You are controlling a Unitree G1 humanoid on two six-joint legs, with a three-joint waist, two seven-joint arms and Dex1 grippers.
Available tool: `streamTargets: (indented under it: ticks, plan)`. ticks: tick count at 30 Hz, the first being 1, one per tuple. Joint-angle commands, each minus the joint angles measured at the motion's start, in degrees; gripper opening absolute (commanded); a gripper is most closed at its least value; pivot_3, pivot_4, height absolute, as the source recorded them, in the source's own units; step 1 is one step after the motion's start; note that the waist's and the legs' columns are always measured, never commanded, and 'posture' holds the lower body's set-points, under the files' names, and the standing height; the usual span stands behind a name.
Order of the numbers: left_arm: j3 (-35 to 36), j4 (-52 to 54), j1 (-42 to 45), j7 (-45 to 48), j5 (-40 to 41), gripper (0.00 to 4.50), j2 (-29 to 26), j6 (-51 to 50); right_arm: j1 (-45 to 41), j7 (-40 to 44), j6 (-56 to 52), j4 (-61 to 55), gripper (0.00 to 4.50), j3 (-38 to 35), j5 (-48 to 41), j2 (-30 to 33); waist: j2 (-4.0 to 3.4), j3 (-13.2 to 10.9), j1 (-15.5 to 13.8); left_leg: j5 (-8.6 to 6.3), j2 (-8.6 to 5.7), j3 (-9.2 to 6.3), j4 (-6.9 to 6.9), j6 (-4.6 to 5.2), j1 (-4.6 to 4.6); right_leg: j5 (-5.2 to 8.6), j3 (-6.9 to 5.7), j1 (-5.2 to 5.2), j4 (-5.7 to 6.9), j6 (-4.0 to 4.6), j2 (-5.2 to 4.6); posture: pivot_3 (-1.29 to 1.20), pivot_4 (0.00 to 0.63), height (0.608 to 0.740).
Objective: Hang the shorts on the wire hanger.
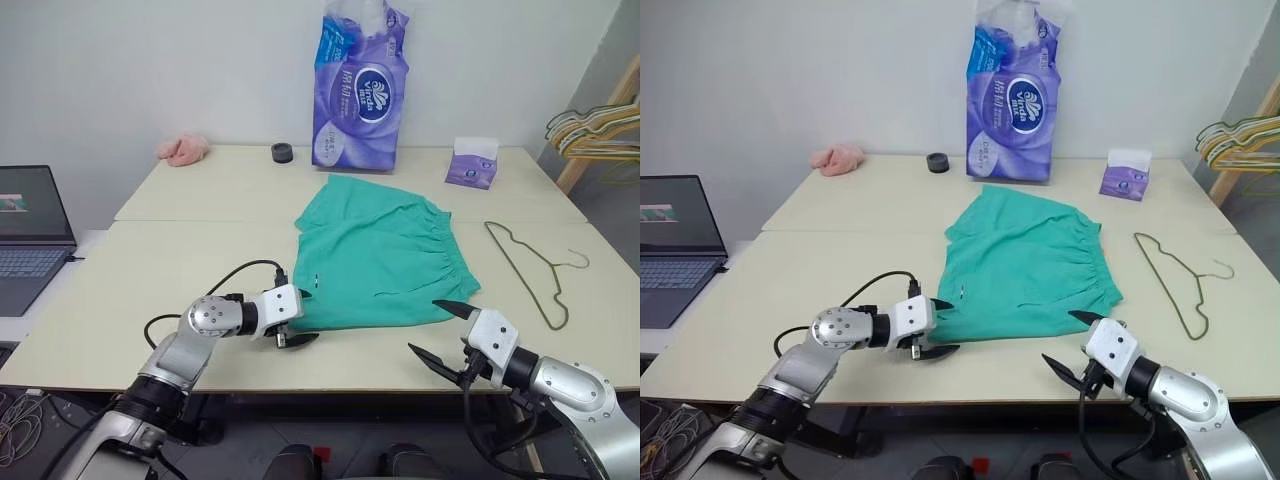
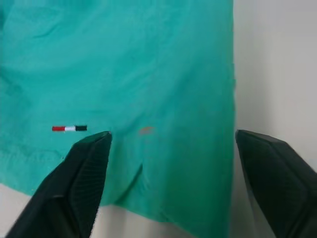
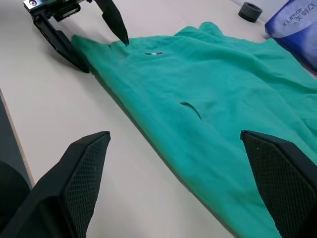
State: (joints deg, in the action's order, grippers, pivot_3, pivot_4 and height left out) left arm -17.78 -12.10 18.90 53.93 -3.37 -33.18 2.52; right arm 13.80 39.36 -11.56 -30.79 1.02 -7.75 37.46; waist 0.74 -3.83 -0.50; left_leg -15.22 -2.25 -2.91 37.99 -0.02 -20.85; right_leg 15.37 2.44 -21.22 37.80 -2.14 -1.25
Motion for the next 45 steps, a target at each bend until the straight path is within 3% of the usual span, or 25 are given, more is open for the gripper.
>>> streamTargets:
  ticks: [1, 10, 15, 25, 30, 39, 45]
  plan:
    - [0.5, -3.8, 1.7, -3.0, -2.8, 2.79, 0.0, 0.9, -1.9, -0.3, 4.4, 3.2, 4.50, -1.8, 3.8, 2.5, 0.02, 0.0, 0.2, 0.00, 0.00, 0.00, 0.00, 0.00, 0.00, 0.00, 0.00, 0.00, 0.00, 0.00, 0.00, -0.04, 0.043, 0.740]
    - [3.3, -5.1, 3.9, -4.9, -0.1, 0.13, 1.6, 1.6, -10.7, 0.5, 15.7, 18.4, 4.50, 0.8, 14.6, 9.7, 0.10, -0.1, 0.7, 0.00, 0.02, 0.02, -0.08, -0.01, -0.02, 0.00, 0.01, -0.09, 0.07, 0.02, 0.04, -0.04, 0.042, 0.740]
    - [5.0, -3.2, 5.1, -4.4, 2.2, 0.02, 2.7, -0.5, -20.9, -1.4, 28.5, 32.9, 4.50, 7.7, 25.8, 13.0, 0.12, -0.2, 0.7, -0.01, 0.02, 0.05, -0.11, -0.01, -0.04, 0.00, 0.02, -0.12, 0.08, 0.03, 0.05, -0.04, 0.037, 0.740]
    - [6.1, -2.5, 6.3, -2.9, 2.5, 0.02, 1.8, -0.2, -38.5, -8.3, 40.5, 56.6, 4.50, 17.7, 38.2, 8.7, 0.19, -0.1, 1.1, -0.01, 0.01, 0.06, -0.10, -0.02, -0.01, -0.17, 0.05, -0.10, 0.10, 0.34, 0.05, -0.02, 0.035, 0.740]
    - [6.6, -1.9, 5.5, -1.3, 2.8, 0.00, 0.4, 0.2, -41.2, -5.5, 40.2, 59.8, 3.30, 18.0, 35.7, 6.5, 0.22, -0.1, 1.2, -0.01, 0.01, 0.05, -0.10, -0.02, -0.01, -0.18, 0.07, -0.10, 0.13, 0.37, 0.05, -0.01, 0.035, 0.740]
    - [5.0, 0.3, 2.5, 9.6, 5.6, 0.00, -5.8, 1.9, -39.7, 3.3, 37.5, 54.7, 0.18, 16.9, 30.6, 7.9, 0.17, -0.2, 1.6, -0.01, 0.01, 0.03, -0.11, -0.01, -0.03, -0.16, 0.06, -0.13, 0.16, 0.39, 0.02, -0.01, 0.039, 0.740]
    - [4.4, 7.9, -1.8, 23.2, 11.3, 0.00, -13.5, -3.2, -35.9, 14.2, 32.6, 43.0, 0.03, 15.9, 23.9, 11.9, 0.07, -0.3, 2.1, -0.07, 0.05, 0.00, -0.15, -0.03, -0.04, -0.06, 0.02, -0.18, 0.18, 0.52, 0.02, -0.02, 0.050, 0.740]
